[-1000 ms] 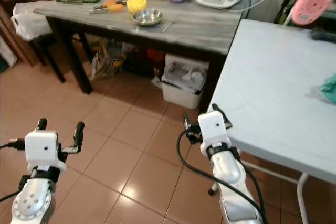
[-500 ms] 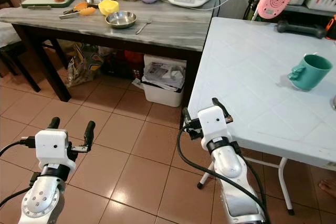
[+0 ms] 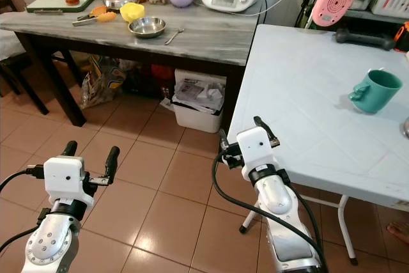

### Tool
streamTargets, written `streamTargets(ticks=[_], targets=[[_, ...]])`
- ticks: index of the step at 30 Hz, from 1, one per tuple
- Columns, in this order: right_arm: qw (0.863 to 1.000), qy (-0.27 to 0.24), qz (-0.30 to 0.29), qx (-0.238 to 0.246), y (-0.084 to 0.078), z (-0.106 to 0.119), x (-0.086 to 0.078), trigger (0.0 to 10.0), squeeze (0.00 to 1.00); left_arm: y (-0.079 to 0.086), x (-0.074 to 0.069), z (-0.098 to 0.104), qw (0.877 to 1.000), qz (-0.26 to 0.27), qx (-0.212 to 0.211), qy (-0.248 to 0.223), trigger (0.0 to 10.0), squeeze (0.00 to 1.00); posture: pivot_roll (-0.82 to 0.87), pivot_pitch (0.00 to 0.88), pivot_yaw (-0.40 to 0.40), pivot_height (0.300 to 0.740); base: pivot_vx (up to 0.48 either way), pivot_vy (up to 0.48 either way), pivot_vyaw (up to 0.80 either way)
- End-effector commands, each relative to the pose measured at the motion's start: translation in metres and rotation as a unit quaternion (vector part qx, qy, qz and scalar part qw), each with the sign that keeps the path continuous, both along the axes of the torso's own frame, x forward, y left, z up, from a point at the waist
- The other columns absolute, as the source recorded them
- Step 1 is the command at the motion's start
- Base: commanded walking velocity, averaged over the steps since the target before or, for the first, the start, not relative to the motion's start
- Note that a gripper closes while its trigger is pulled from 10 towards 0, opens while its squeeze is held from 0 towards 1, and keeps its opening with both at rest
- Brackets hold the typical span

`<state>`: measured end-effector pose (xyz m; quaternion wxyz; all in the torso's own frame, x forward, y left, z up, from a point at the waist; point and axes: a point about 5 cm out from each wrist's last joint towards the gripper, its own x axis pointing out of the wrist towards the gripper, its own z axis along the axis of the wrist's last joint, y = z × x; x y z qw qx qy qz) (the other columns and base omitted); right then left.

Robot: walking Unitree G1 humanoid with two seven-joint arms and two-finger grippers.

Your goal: Setting the table

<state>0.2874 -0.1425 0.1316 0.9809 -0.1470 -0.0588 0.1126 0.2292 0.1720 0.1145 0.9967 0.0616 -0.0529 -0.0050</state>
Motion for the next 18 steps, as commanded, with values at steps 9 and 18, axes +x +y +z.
streamTargets(ticks=[9,18], targets=[[1.0,-0.015,-0.002,0.004,0.0009,0.0083,0.0025,10.0,0.0,-0.0027,0.0008,0.0086,1.0,-0.009,-0.003,-0.012,10.0,0.0,-0.1,0.086,0.037,0.74,0.35,0.0,-0.32],[1.0,-0.013,0.003,0.005,0.0037,0.0072,0.003,10.0,0.0,-0.0035,-0.0011,0.0069,1.0,-0.009,-0.003,-0.006,10.0,0.0,-0.09,0.089,0.035,0.74,0.351,0.0,-0.73]])
